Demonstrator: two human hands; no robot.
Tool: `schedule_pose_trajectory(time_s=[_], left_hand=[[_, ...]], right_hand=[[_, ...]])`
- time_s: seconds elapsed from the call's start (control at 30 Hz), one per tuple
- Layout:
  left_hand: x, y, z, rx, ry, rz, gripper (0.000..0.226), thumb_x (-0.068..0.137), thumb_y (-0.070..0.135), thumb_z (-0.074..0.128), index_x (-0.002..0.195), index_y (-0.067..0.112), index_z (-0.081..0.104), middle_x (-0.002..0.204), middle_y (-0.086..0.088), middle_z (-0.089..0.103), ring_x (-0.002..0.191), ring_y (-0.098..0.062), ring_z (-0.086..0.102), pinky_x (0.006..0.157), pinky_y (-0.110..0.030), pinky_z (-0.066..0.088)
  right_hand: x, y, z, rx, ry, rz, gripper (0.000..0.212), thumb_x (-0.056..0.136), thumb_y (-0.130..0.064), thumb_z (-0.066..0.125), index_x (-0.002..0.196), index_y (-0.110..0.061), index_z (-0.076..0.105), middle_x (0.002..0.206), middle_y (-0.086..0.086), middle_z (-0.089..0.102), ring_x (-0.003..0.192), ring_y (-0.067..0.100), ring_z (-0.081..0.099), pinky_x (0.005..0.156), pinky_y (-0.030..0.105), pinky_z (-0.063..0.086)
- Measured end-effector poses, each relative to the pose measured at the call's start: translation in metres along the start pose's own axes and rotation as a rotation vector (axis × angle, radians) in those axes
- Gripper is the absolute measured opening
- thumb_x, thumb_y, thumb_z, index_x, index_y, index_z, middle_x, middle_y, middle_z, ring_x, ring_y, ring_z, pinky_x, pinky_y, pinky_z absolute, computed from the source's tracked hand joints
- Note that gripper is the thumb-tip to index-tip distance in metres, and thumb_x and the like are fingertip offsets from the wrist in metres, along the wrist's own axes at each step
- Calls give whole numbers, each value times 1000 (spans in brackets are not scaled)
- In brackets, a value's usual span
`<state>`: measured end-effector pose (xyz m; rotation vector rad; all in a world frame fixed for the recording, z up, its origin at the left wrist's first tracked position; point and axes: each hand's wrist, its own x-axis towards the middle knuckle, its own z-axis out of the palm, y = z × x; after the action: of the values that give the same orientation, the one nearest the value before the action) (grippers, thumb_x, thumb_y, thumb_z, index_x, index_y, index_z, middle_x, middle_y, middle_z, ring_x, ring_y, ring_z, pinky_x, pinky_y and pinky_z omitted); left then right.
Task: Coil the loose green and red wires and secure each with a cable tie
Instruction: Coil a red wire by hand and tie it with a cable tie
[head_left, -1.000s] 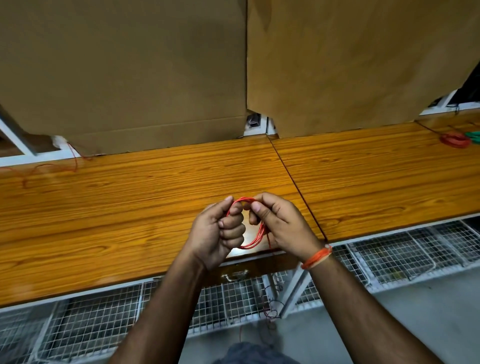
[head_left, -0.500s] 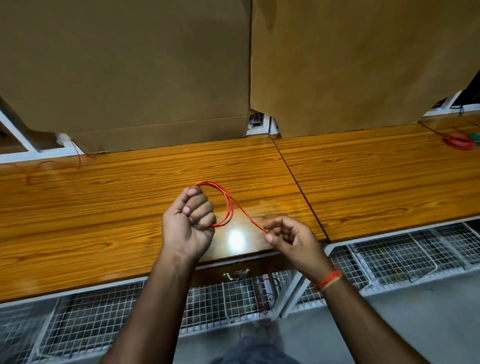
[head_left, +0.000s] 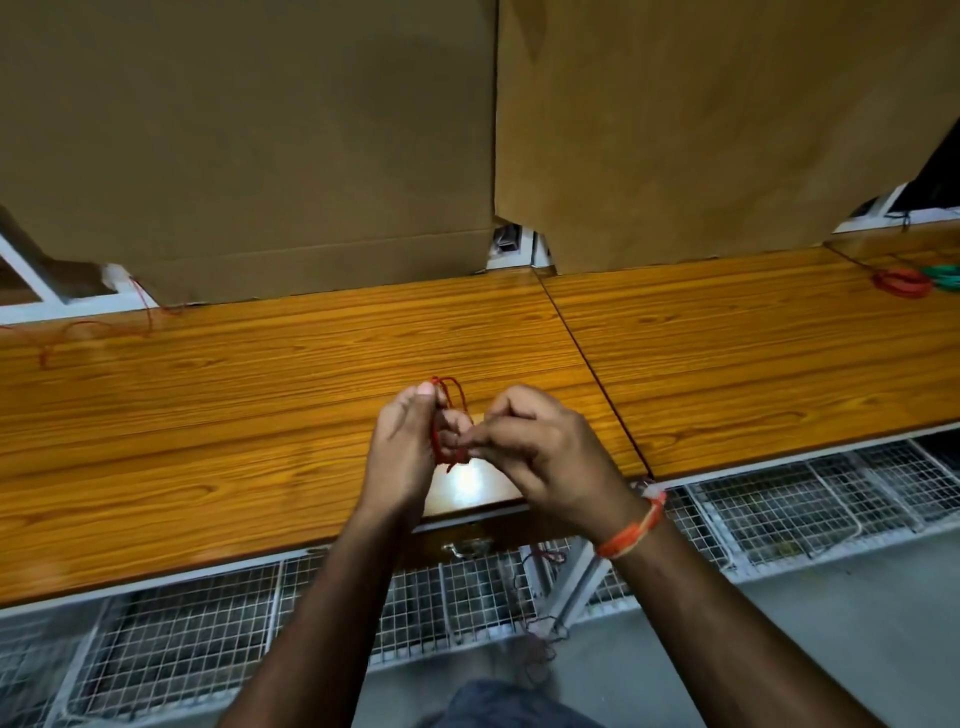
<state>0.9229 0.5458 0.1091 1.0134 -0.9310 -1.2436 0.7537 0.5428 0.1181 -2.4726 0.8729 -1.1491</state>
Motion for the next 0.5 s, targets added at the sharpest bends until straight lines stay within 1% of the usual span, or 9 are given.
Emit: schedule_pose_trajectory(time_s=[0.1, 0.13, 0.2, 0.23, 0.27, 0.33, 0.37, 0.43, 0.5], left_hand=[[-4, -1, 3, 136, -75, 18, 33, 111, 17, 35, 81, 12, 47, 52, 5, 42, 43, -6, 31, 42, -19, 23], [-5, 0, 2, 129, -105, 5, 33, 111, 18, 37, 79, 14, 45, 52, 6, 37, 43, -6, 26, 42, -19, 18], [-5, 2, -3, 87, -154, -43, 33, 108, 27, 41, 78, 14, 47, 52, 7, 30, 44, -6, 18, 44, -17, 13], [-5, 3, -6, 67, -184, -71, 37, 108, 33, 41, 78, 13, 49, 52, 7, 28, 44, -6, 17, 45, -17, 13], [-6, 4, -10, 50, -214, -97, 41, 107, 38, 40, 78, 12, 51, 52, 7, 25, 44, -6, 15, 45, -17, 13], [-7, 6, -16, 22, -270, -123, 40, 102, 43, 45, 76, 14, 53, 53, 7, 23, 45, -6, 14, 45, -16, 13], [-8, 6, -17, 8, -296, -130, 35, 98, 41, 48, 74, 16, 53, 53, 7, 22, 45, -5, 14, 44, -15, 14], [-9, 6, -19, -14, -338, -166, 30, 96, 37, 50, 71, 19, 52, 53, 8, 22, 44, -4, 13, 43, -14, 13], [-11, 3, -20, -38, -362, -205, 30, 96, 36, 49, 72, 19, 50, 53, 9, 21, 44, -4, 13, 42, -14, 13]], right_hand=[[18, -4, -3, -26, 8, -13, 14, 96, -14, 69, 109, -9, 73, 97, 5, 61, 89, 20, 59, 72, 38, 52], [23, -5, -5, -37, 12, -18, 14, 96, -11, 70, 109, -9, 71, 99, 5, 61, 91, 18, 59, 74, 35, 52], [30, -4, -9, -62, 27, -17, 18, 94, -10, 73, 111, -10, 70, 104, 3, 61, 92, 13, 58, 76, 24, 51], [32, -3, -11, -66, 35, 20, 23, 93, -14, 74, 115, -11, 69, 108, 1, 59, 92, 10, 57, 75, 19, 50], [32, 1, -11, -54, 32, 91, 29, 93, -20, 75, 121, -14, 68, 112, -1, 56, 92, 8, 56, 74, 17, 50], [28, 8, -9, 27, -26, 271, 33, 94, -31, 73, 124, -20, 68, 116, -4, 53, 94, 7, 56, 73, 17, 51], [25, 11, -6, 92, -70, 323, 28, 95, -33, 71, 120, -21, 70, 114, -4, 55, 94, 8, 57, 73, 17, 50], [18, 13, 2, 179, -111, 333, 16, 98, -30, 67, 106, -17, 72, 102, -3, 62, 92, 8, 60, 74, 17, 46], [11, 13, 8, 211, -62, 323, 14, 99, -28, 67, 98, -14, 70, 92, -4, 63, 88, 8, 60, 73, 18, 45]])
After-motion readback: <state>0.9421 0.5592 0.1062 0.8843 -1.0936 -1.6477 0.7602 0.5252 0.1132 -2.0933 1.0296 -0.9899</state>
